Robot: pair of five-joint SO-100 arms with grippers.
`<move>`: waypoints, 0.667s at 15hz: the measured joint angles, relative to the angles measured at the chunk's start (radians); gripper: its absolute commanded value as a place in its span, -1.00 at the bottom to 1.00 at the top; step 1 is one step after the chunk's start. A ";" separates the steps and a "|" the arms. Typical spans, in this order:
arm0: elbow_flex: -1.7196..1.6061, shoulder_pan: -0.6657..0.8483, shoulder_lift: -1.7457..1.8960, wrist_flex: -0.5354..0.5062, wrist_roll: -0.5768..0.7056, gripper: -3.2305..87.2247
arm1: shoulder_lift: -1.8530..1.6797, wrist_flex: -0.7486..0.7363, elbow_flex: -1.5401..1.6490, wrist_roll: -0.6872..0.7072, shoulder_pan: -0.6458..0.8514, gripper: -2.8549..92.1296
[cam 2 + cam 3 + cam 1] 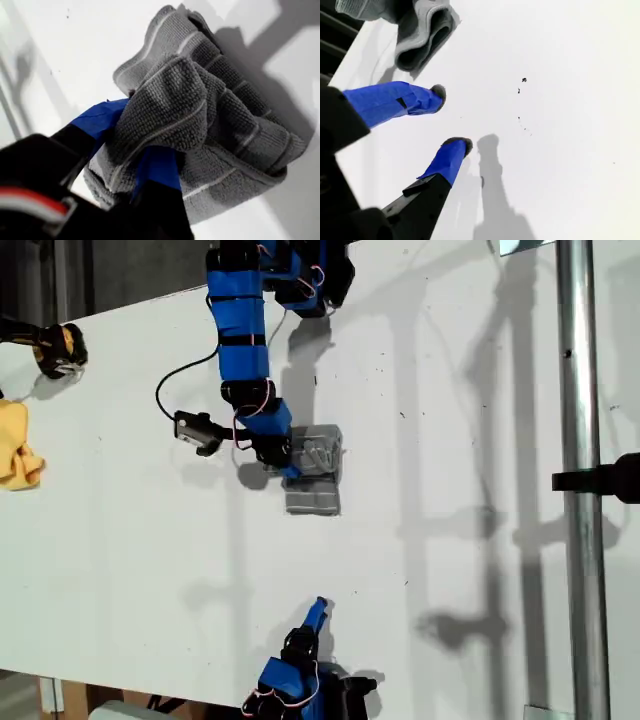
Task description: Grasp corners of a towel and fold twice.
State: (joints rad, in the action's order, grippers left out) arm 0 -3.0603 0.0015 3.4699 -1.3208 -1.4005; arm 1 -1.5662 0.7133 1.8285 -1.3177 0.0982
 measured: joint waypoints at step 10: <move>0.000 0.000 0.000 0.000 0.005 -0.59 | 0.281 -0.002 -0.221 -0.014 -0.009 -0.57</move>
State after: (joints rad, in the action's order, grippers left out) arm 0 -3.0603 0.0015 3.4699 -1.3208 -1.3959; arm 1 -1.2855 0.7118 1.6076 -1.3315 0.0890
